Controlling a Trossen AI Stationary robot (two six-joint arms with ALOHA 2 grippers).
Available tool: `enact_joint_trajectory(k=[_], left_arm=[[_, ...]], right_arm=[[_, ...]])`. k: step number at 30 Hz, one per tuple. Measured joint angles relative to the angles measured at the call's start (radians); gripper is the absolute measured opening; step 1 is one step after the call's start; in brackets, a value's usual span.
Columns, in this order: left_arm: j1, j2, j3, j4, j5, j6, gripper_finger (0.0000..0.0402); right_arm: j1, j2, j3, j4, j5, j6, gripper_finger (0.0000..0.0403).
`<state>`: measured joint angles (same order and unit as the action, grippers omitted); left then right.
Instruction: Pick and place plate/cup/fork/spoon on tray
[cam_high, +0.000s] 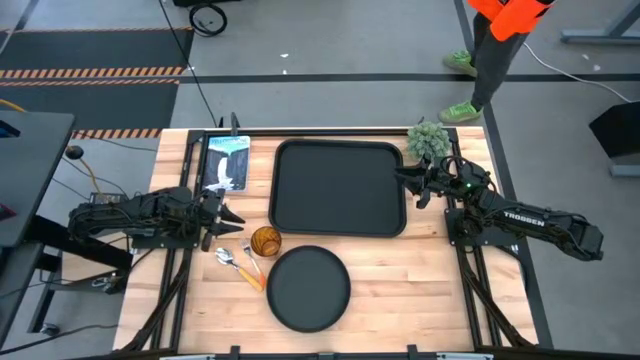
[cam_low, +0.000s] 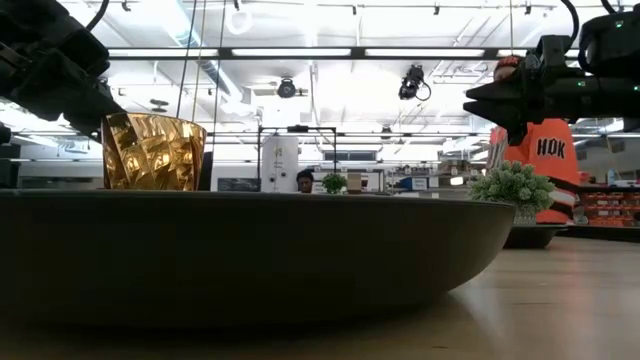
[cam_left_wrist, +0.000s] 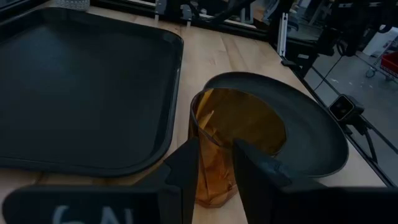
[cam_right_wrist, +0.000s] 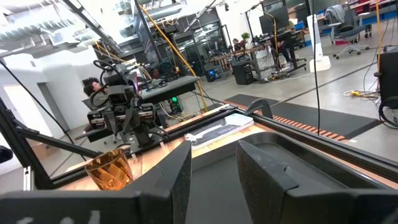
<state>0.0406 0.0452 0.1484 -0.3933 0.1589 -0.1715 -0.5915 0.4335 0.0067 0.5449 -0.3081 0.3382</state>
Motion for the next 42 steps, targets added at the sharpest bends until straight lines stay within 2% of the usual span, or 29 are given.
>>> enact_joint_trajectory(k=[10, 16, 23, 30, 34, 37, 42], left_arm=[[0.0, 0.0, 0.0, 0.043, 0.0, -0.006, 0.0105], [0.0, 0.0, 0.0, 0.166, -0.052, -0.165, 0.0105], [0.0, 0.0, 0.0, 0.185, -0.06, -0.179, 0.0105], [0.0, 0.0, 0.0, 0.337, -0.085, -0.173, 0.0105], [0.0, 0.0, 0.0, 0.343, -0.116, -0.114, 0.0105], [0.0, 0.0, 0.0, 0.337, -0.118, -0.063, 0.0105], [0.0, 0.0, 0.0, 0.33, -0.125, 0.001, 0.0105]], right_arm=[[0.0, 0.0, 0.0, 0.0, 0.0, 0.0, 0.0134], [0.0, 0.0, 0.0, 0.0, 0.0, 0.0, 0.0134], [0.0, 0.0, 0.0, 0.008, 0.001, 0.0, 0.0134], [0.0, 0.0, 0.0, 0.015, 0.001, 0.053, 0.0134], [0.0, 0.0, 0.0, 0.015, 0.008, 0.075, 0.0134], [0.001, 0.0, 0.0, 0.015, 0.0, 0.175, 0.0134], [0.013, 0.007, 0.0, 0.015, -0.091, 0.261, 0.0134]])
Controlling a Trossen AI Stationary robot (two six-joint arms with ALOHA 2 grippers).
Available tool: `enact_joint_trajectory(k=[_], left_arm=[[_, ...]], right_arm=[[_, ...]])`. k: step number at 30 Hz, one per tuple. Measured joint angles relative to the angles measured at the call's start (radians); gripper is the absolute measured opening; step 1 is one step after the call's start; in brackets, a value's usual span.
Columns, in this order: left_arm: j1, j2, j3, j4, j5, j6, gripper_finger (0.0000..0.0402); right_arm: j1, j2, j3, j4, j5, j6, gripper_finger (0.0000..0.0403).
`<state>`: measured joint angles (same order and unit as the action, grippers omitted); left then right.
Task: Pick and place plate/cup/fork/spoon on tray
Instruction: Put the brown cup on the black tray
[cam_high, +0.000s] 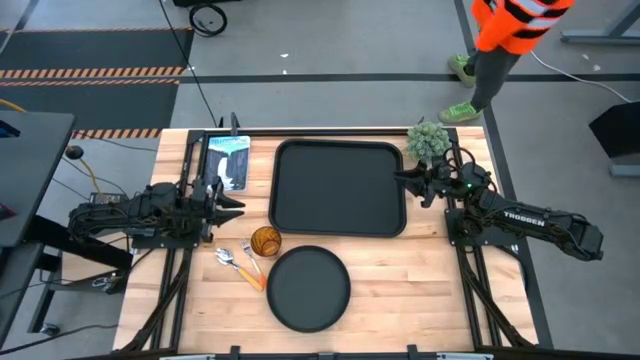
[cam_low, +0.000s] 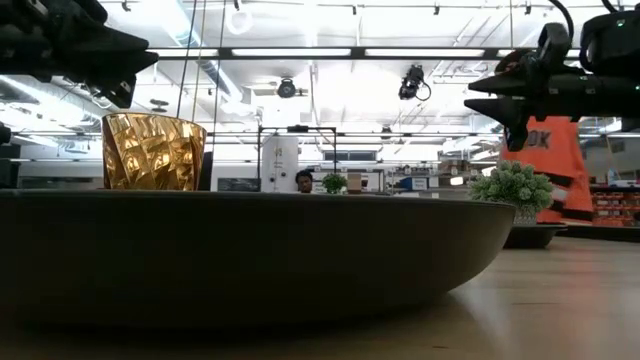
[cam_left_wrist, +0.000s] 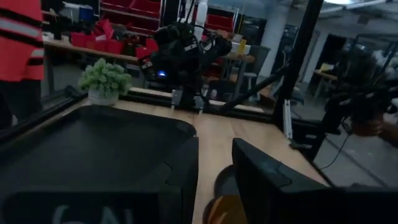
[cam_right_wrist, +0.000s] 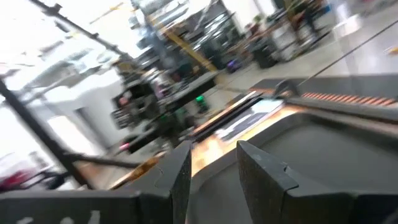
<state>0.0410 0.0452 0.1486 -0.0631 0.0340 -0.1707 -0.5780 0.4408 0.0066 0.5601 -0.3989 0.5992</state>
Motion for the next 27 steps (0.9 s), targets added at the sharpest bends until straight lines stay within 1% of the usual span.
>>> enact_joint_trajectory(k=[3, 6, 11, 13, 16, 19, 22, 25, 27], left_arm=[[0.0, 0.0, 0.0, -0.004, -0.055, 0.045, 0.0105], [0.001, 0.019, 0.0, -0.007, -0.118, 0.081, 0.0105], [0.0, 0.124, 0.0, 0.003, -0.128, -0.003, 0.0105], [0.0, 0.175, 0.003, 0.008, -0.137, -0.019, 0.0105], [0.0, 0.256, 0.031, 0.005, -0.174, -0.052, 0.0108], [0.0, 0.331, 0.076, -0.029, -0.196, -0.06, 0.0122], [0.0, 0.405, 0.119, -0.058, -0.197, -0.068, 0.0148], [0.0, 0.476, 0.176, -0.116, -0.177, -0.094, 0.0173], [0.0, 0.524, 0.218, -0.179, -0.165, -0.139, 0.0182]], right_arm=[[0.039, 0.013, 0.0, 0.0, -0.014, 0.014, 0.0134], [0.087, 0.032, 0.0, 0.001, 0.029, -0.002, 0.0134], [0.166, 0.071, 0.0, 0.067, 0.17, -0.034, 0.0134], [0.183, 0.085, 0.007, 0.091, 0.193, -0.085, 0.0134], [0.199, 0.103, 0.039, 0.098, 0.195, -0.139, 0.0134], [0.22, 0.125, 0.059, 0.098, 0.194, -0.196, 0.0134], [0.248, 0.154, 0.077, 0.096, 0.218, -0.257, 0.0134], [0.28, 0.197, 0.105, 0.094, 0.238, -0.313, 0.0134], [0.301, 0.236, 0.131, 0.09, 0.27, -0.352, 0.0134]])
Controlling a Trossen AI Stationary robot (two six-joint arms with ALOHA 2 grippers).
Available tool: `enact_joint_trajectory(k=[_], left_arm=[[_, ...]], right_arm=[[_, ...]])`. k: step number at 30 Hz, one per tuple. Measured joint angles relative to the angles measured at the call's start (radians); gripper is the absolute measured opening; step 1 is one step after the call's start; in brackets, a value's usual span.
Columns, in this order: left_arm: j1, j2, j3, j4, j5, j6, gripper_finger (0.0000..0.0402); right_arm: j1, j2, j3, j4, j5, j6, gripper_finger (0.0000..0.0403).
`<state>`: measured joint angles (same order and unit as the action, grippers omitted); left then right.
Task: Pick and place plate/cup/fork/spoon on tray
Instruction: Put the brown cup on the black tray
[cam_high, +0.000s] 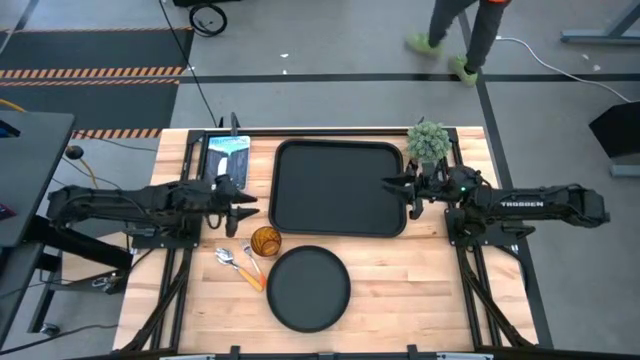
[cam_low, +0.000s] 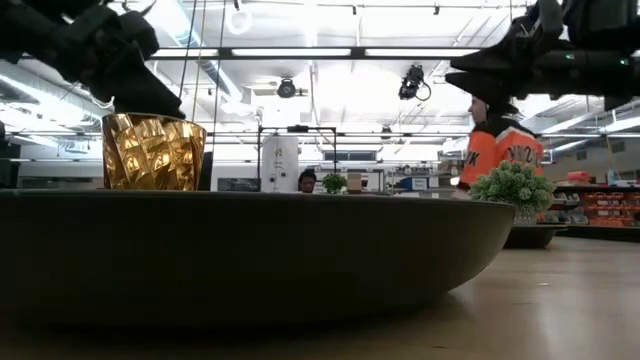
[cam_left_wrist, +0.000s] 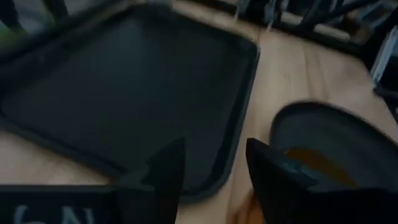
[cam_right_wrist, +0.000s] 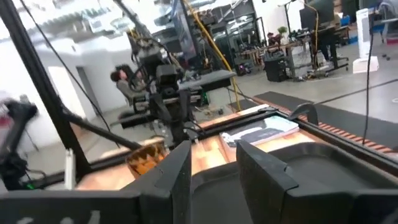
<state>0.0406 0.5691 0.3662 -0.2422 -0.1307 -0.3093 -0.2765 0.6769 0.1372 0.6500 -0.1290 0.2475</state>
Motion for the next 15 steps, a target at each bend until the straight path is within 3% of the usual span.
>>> enact_joint_trajectory(k=[9, 15], left_arm=[[-0.004, 0.252, 0.216, -0.176, 0.03, -0.151, 0.0186], [-0.062, 0.435, 0.4, -0.427, 0.031, -0.159, 0.0186]], right_arm=[[0.036, 0.19, 0.16, -0.047, 0.049, -0.21, 0.0134], [0.041, 0.246, 0.17, -0.096, 0.076, -0.248, 0.0134]])
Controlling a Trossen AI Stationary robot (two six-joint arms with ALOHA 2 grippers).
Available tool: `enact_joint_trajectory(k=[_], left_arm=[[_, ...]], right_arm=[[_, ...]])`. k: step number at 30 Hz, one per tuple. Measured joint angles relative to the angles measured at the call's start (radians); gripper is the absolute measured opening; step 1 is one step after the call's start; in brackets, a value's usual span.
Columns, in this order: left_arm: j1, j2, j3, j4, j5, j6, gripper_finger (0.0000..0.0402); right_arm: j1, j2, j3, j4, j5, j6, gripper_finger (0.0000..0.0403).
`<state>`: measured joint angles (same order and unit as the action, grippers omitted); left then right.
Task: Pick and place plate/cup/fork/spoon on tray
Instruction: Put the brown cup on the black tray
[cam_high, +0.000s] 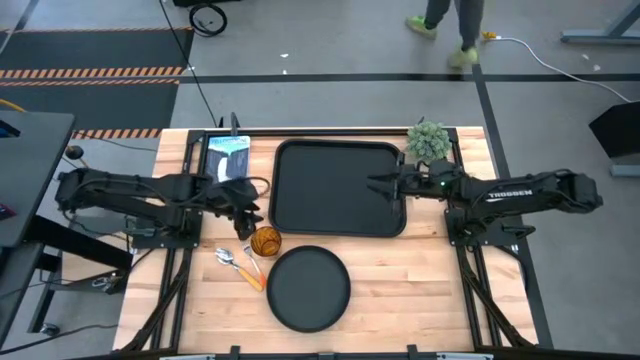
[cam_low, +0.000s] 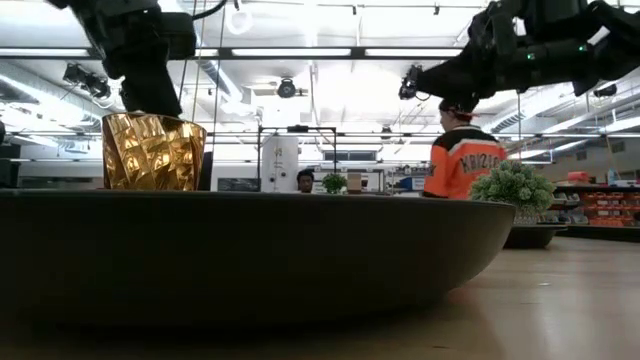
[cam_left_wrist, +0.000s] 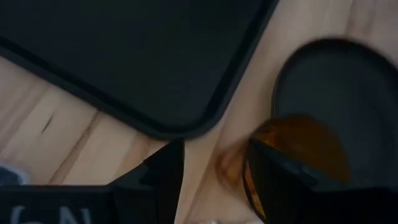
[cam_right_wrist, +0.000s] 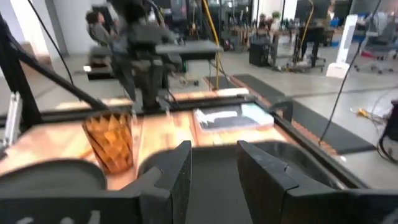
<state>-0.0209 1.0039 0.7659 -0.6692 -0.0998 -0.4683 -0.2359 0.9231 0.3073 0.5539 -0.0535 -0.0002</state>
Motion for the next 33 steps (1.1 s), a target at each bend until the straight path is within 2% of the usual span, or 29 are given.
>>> enact_joint_trajectory(k=[8, 13, 17, 24, 33], left_arm=[[-0.036, 0.178, 0.145, -0.136, 0.0, 0.0, 0.02], [-0.036, 0.261, 0.176, -0.188, 0.044, 0.013, 0.0226], [-0.036, 0.311, 0.177, -0.209, 0.064, 0.016, 0.0225], [-0.036, 0.34, 0.177, -0.223, 0.071, 0.016, 0.0181], [-0.036, 0.34, 0.177, -0.227, 0.097, -0.02, 0.0084]], right_arm=[[0.041, 0.028, 0.0, -0.039, 0.025, -0.006, 0.0134], [0.062, 0.028, 0.0, -0.037, 0.027, -0.011, 0.0134], [0.067, 0.028, 0.0, -0.032, 0.027, -0.011, 0.0134], [0.067, 0.028, 0.0, -0.029, 0.035, -0.004, 0.0134], [0.067, 0.028, 0.0, -0.031, 0.035, -0.003, 0.0134]])
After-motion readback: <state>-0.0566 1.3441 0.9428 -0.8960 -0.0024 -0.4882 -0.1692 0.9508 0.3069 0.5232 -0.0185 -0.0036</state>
